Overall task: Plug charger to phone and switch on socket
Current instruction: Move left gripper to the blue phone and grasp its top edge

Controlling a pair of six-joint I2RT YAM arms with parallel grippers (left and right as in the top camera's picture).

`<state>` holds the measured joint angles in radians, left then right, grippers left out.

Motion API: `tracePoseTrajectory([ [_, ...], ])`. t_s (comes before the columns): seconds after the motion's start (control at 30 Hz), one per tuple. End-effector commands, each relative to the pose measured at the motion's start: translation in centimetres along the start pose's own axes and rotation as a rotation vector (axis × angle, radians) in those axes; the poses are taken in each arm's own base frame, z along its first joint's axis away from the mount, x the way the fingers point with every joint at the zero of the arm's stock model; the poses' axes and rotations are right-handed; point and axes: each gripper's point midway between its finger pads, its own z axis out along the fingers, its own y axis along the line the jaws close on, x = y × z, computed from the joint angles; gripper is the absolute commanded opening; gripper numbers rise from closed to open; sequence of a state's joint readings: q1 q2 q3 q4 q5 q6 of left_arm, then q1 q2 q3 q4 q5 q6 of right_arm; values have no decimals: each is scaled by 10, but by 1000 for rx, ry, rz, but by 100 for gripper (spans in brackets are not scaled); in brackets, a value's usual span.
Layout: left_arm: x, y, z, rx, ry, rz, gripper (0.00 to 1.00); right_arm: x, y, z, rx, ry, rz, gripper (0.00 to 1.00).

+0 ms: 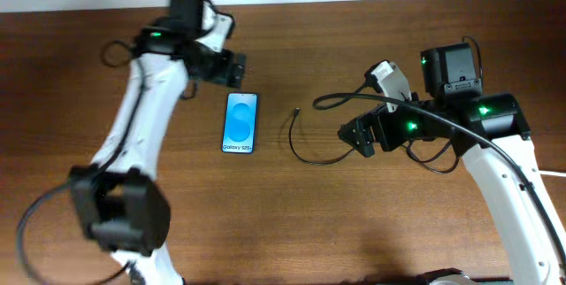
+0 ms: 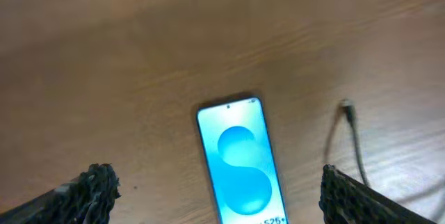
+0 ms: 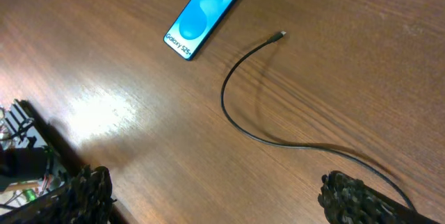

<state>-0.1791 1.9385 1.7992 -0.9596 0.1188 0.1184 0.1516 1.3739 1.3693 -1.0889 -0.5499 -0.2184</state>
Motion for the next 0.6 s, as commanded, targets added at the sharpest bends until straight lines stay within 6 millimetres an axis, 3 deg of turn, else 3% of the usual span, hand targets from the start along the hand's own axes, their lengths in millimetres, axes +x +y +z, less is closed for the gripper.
tracePoseTrajectory([
  [0.0, 16, -3, 44, -96, 107, -86, 94, -7, 5, -2, -22, -16, -13, 98],
  [0.3, 67, -27, 107, -99, 316, -238, 95, -2, 7, -2, -26, 5, 0, 98],
  [0.47, 87, -27, 111, -107, 397, -239, 96, -2, 6, -2, -22, 6, 0, 98],
  [0.57, 104, -22, 126, -131, 449, -218, 96, -1, 5, -2, -19, 7, 0, 98],
])
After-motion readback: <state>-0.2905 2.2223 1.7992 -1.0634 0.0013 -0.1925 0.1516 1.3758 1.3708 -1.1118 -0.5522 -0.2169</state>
